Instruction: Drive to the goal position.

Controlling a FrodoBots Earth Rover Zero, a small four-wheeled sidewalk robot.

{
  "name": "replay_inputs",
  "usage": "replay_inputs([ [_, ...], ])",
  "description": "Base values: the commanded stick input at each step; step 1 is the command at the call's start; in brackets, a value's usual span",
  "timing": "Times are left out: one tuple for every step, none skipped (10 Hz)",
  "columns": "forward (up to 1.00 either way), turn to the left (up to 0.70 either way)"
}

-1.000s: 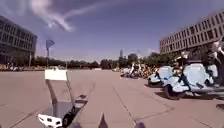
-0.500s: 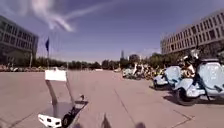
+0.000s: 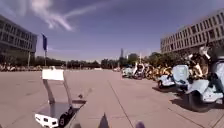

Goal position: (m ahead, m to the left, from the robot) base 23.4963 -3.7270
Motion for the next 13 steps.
replay_inputs([
  [0.7,-0.04],
  [0.7,-0.07],
  [0.7,-0.07],
  [0.7,-0.07],
  [0.7,-0.07],
  [0.7,-0.04],
  [0.7,0.07],
  [0.7,0.07],
  [0.7,-0.07],
  [0.7,-0.04],
  [0.7,0.07],
  [0.7,-0.03],
  [0.7,-0.07],
])
